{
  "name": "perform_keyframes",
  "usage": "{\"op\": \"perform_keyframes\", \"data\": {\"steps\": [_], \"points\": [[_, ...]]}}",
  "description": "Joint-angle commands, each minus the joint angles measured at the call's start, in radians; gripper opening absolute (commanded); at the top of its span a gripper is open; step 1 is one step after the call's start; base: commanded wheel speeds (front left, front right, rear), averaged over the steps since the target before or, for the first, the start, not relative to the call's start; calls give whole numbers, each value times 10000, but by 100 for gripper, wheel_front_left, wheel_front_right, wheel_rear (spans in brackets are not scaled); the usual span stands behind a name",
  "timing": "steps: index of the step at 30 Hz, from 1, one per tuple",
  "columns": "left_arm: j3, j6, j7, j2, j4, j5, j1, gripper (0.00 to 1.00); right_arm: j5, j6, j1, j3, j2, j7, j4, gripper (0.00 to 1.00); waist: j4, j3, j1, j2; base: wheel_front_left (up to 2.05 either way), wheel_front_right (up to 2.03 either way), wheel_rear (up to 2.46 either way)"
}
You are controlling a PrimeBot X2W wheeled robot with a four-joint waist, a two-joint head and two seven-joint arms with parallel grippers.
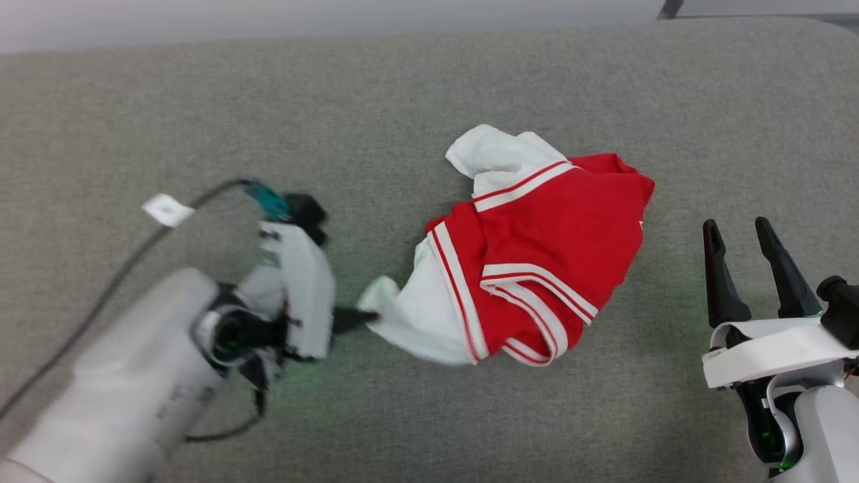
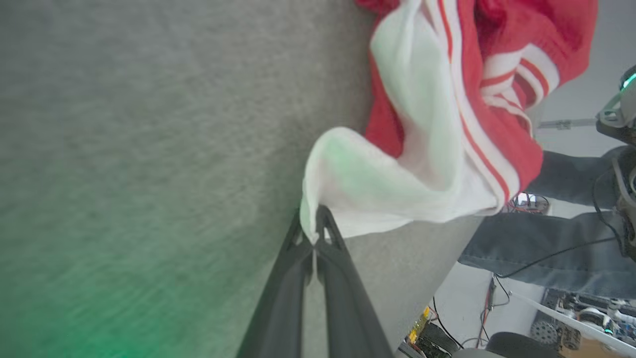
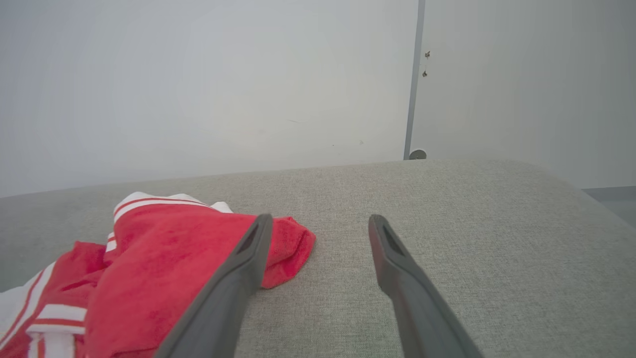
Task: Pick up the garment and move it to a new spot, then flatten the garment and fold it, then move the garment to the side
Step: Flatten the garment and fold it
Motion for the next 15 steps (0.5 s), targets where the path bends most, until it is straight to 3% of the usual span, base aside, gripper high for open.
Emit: {"op": "perform_keyframes", "data": {"steps": [1, 9, 15], "points": [[86, 29, -207, 275, 173, 140, -185, 0, 11, -3, 101, -6, -18, -42, 9, 100, 146, -135, 0, 0, 0, 0, 0], [299, 26, -669, 1500, 1320, 594, -1091, 0, -30, -3, 243, 45, -92, -46, 10, 100, 465, -422, 0, 0, 0, 0, 0], [54, 145, -516, 2004, 2283, 1266, -1702, 0, 24, -3, 301, 74, -192, -46, -3, 100, 536, -502, 0, 0, 0, 0, 0]]}}
